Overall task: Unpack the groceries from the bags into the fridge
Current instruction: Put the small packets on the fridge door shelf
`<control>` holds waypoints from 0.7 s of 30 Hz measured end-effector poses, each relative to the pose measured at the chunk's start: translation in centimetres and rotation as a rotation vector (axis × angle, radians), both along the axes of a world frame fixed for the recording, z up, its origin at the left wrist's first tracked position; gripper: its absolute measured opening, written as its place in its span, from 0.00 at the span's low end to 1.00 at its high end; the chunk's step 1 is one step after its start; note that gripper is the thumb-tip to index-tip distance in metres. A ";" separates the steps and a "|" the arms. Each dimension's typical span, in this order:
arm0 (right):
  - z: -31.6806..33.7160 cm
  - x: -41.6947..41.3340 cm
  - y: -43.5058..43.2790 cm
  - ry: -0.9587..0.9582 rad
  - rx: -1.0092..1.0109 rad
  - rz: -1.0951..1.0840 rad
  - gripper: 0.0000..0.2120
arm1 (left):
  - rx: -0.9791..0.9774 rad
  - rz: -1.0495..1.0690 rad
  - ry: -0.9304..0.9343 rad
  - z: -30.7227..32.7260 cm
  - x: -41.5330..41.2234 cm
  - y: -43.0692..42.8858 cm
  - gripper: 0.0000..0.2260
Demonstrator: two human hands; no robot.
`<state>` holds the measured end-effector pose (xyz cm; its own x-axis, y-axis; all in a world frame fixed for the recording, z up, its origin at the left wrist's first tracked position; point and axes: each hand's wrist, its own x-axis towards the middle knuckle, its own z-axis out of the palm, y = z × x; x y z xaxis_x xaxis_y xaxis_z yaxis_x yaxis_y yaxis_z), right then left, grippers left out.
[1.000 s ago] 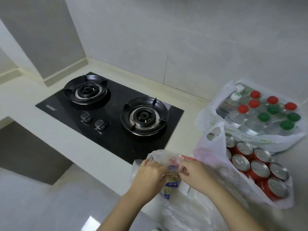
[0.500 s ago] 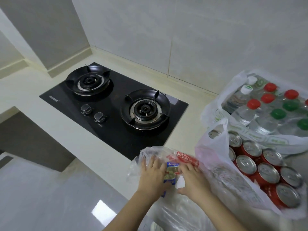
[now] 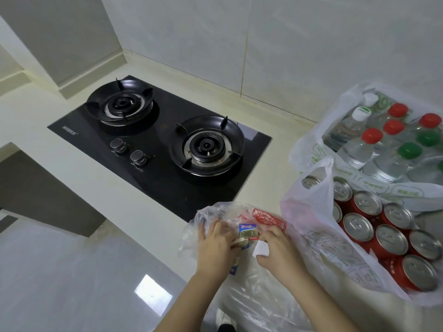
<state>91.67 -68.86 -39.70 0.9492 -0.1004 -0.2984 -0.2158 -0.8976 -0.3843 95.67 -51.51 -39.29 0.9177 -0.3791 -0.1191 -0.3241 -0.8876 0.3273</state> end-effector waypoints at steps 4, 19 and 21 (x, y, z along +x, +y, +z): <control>0.4 0.2 -0.7 -0.017 0.138 -0.083 0.17 | -0.063 0.025 0.005 -0.2 -0.2 0.5 0.14; 1.4 0.4 -0.8 -0.035 0.219 -0.087 0.07 | -0.153 0.111 0.057 0.2 -0.6 0.4 0.13; 1.4 0.4 -1.3 -0.065 0.243 -0.176 0.10 | -0.197 0.142 0.073 0.6 -0.5 0.2 0.12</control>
<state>92.06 -70.14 -38.28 0.9416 -0.1980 -0.2725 -0.3273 -0.7288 -0.6014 95.18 -51.29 -38.73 0.9549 -0.2696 -0.1241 -0.1699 -0.8394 0.5163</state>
